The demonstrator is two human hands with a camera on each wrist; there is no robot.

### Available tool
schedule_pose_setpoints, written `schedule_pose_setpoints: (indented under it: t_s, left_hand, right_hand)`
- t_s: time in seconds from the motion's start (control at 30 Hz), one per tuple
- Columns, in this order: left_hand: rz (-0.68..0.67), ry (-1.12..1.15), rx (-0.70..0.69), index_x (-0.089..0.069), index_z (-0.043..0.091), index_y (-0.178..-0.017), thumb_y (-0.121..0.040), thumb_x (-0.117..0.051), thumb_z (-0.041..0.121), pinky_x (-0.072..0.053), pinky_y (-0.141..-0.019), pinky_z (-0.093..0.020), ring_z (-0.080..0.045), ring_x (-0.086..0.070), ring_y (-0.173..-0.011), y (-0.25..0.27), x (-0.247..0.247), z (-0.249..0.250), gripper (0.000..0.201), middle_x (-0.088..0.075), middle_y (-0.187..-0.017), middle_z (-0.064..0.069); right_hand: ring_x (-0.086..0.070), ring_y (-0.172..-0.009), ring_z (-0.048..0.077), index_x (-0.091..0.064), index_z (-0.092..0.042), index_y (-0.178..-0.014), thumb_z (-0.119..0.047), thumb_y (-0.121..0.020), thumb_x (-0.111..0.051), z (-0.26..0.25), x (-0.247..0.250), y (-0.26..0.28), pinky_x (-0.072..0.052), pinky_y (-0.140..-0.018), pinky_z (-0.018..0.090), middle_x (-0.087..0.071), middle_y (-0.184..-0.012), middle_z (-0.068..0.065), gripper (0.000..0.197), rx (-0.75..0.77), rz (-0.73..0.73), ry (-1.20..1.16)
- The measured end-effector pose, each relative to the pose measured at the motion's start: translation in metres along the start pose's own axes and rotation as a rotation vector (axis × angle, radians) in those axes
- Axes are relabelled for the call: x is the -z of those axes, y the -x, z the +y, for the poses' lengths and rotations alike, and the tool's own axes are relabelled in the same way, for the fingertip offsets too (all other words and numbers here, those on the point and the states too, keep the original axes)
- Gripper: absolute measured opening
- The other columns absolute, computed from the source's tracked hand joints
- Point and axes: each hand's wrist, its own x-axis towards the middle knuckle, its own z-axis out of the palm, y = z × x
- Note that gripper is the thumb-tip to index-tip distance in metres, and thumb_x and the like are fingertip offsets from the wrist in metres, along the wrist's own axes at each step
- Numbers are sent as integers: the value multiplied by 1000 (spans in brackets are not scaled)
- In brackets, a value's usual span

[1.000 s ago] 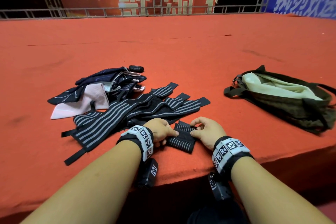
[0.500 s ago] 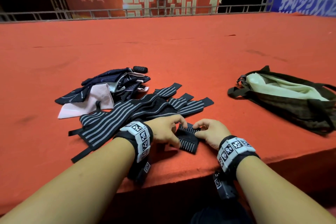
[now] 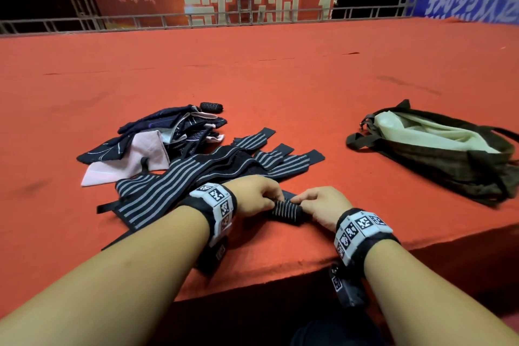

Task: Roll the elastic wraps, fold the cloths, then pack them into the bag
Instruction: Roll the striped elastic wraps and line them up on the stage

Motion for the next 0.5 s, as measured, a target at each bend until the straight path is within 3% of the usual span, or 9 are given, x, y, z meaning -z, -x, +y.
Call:
schedule_pose_setpoints:
  t_s: [0.13,0.2,0.3,0.43,0.5]
  left_hand:
    - [93,54,96,-65,30,-100,-98,-60,23,-48,-84,-26,-10,-61,-89,-14,-9,-3,9,-66,-96,11]
    - [135,37,117,-65,25,-102,-99,-59,25,-43,-77,-24,-10,-58,-85,-21,-14,-2,7,-63,-91,11]
    - [190,27,168,-64,22,-99,-97,-62,30,-41,-72,-25,-12,-58,-83,-28,-17,-3,8,-60,-83,10]
    - [212,29,300,-60,22,-99,-91,-66,53,-49,-76,-31,-15,-62,-84,-31,-17,-4,33,-65,-90,6]
    - [200,116,339,-62,21,-100,-86,-69,59,-57,-77,-35,-18,-67,-82,-31,-16,-1,41,-70,-90,1]
  right_hand:
    - [-56,-57,18,-82,-25,-85,-45,-81,-43,-5,0,1,-44,-70,35,-64,-65,1,44,-110,-32,-200]
    - [-57,-55,15,-80,-24,-82,-58,-81,-53,-3,1,1,-45,-67,33,-64,-63,-1,44,-84,-32,-195]
    - [-60,-55,7,-79,-23,-80,-44,-84,-74,3,1,2,-49,-59,24,-70,-63,-7,21,13,-23,-132]
    - [-63,-60,3,-77,-29,-84,-32,-87,-73,10,-3,-3,-53,-67,28,-75,-75,-7,6,53,35,-32]
    - [-60,-54,2,-75,-29,-84,-29,-88,-72,11,-3,-4,-51,-61,25,-74,-73,-7,5,54,41,-22]
